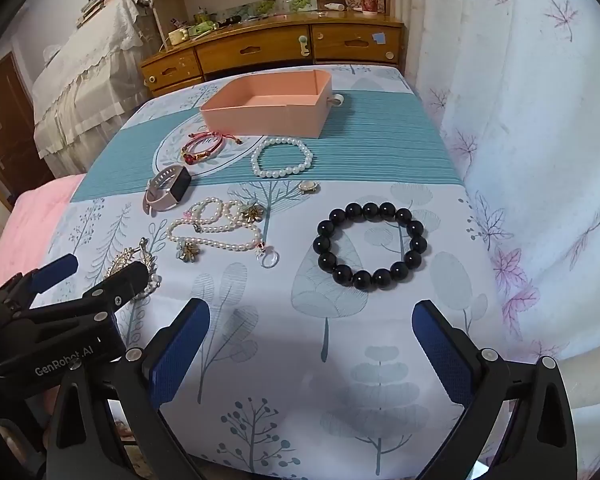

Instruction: Organize jewelry

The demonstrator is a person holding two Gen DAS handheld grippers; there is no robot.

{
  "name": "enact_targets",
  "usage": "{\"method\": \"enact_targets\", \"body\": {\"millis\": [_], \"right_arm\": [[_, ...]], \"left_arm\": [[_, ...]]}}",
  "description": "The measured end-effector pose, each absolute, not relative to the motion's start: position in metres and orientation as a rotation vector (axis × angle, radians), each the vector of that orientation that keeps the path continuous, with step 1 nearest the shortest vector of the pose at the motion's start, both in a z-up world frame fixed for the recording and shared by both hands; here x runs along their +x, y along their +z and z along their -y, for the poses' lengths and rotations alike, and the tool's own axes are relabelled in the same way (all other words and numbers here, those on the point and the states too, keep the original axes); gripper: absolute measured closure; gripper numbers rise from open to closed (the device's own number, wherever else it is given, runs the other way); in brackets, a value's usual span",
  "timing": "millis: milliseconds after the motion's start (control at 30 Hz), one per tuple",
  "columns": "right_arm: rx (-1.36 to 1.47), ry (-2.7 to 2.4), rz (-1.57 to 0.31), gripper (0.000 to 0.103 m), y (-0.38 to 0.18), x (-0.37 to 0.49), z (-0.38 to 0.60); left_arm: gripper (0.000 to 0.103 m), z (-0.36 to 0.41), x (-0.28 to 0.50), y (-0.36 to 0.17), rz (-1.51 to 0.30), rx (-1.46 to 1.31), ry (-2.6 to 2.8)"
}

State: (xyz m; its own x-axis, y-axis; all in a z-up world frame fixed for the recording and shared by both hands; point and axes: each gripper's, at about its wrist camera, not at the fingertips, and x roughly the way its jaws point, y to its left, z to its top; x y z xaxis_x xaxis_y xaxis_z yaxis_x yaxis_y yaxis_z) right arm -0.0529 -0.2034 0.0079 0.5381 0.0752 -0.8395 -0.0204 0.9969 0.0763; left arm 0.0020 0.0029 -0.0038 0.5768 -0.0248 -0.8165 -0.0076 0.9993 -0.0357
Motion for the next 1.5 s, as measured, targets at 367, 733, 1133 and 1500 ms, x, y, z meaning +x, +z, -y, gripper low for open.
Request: {"method": "enact_targets", "body": {"millis": [367,733,1133,1500], "right_arm": [[0.071,0.056,-1.01,0.001,0.003,-0.051,0.201],[0.049,0.048,-1.02,0.001,-0.001,-0.046,0.196],[0.066,0.058,-1.035,0.001,-0.008,-0.042,0.197],[0.083,0.077,-1.039,0.006,-0.014,-0.04,0.197]], "left_arm": [[0.001,-0.005,0.005,-0.008,-0.97,-0.037,-0.019],[0.001,-0.008,0.009,-0.012,-0.983,-0.046,-0.012],[0.001,-0.009,0.011,-0.015,-0.992,-0.041,-0.008],[0.001,-0.01,0.011,-0.016,-0.992,-0.041,-0.008]]}}
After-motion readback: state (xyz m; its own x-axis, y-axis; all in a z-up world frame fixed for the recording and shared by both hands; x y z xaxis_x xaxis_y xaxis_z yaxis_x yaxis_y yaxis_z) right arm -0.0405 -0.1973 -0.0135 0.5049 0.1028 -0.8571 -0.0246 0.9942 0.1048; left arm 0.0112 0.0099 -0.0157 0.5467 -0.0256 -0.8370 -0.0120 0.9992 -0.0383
